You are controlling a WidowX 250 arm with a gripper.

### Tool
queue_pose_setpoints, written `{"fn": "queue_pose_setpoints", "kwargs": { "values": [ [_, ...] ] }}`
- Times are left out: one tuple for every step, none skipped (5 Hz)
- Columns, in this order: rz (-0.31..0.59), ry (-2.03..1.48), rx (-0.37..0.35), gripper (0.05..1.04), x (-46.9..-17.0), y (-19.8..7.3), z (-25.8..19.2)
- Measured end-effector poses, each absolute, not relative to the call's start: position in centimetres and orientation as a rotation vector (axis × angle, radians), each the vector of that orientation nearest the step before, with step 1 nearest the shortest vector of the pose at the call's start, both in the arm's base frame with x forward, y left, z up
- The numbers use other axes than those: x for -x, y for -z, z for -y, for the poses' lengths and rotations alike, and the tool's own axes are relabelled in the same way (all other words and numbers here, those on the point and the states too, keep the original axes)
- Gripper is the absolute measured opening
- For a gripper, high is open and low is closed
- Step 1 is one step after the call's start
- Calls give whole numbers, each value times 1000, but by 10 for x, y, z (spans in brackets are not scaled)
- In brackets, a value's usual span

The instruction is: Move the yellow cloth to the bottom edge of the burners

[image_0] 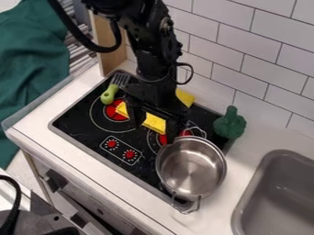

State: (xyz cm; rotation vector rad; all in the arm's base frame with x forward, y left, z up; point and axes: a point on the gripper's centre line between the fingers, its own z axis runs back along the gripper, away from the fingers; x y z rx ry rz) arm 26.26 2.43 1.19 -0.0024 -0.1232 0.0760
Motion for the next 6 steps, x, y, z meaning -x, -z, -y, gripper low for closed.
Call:
{"fn": "queue_pose_setpoints", "kwargs": {
  "values": [
    [88,-76,5,1005,-258,-5,-24],
    [89,-55,11,1005,-276,-5,-24],
    [107,-22,39,1005,-292,-1,-23],
    [125,-49,21,1005,-309,-3,-34],
    [133,-95,1,1005,-322,2,-46],
    [140,-144,-23,1005,-333,7,-65]
  ]
}}
